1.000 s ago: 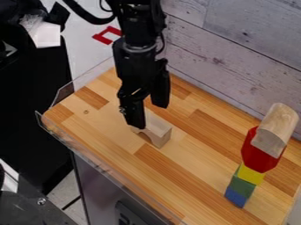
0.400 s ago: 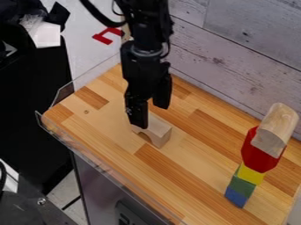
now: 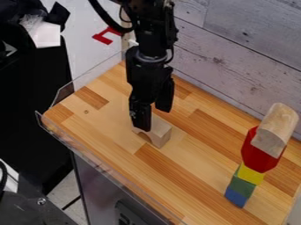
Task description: Move the arch to the center of the table
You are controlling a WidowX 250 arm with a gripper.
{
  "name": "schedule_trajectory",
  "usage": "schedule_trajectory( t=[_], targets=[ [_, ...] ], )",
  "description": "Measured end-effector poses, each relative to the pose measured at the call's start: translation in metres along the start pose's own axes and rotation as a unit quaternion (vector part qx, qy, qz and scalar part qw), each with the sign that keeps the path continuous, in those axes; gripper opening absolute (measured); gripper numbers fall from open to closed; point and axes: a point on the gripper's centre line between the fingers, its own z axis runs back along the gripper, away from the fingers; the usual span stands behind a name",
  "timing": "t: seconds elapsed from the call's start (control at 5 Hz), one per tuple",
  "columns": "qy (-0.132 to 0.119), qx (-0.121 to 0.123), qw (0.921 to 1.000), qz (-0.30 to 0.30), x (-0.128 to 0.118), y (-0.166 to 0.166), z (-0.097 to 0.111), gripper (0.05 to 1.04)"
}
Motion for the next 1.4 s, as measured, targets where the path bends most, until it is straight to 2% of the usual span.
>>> schedule_trajectory(
  t=[0.2,0.4,0.6,0.8,1.0,1.2,1.4],
  targets=[
    [-0.004,0.007,0.9999,0.007,0.002,0.002,-0.004,1.000],
    [-0.003,0.023,0.9996,0.013,0.003,0.005,-0.011,0.999],
    [0.008,0.040,0.9989,0.024,0.005,0.006,-0.023,1.000],
    [0.031,0.056,0.9977,0.024,0.002,0.003,-0.038,0.948],
    [0.035,0.054,0.9977,0.023,0.002,0.002,-0.039,0.684],
    [0.024,0.055,0.9982,0.002,0.005,0.009,-0.036,0.604],
    [-0.002,0.029,0.9988,-0.038,0.007,0.008,-0.012,0.604]
  ],
)
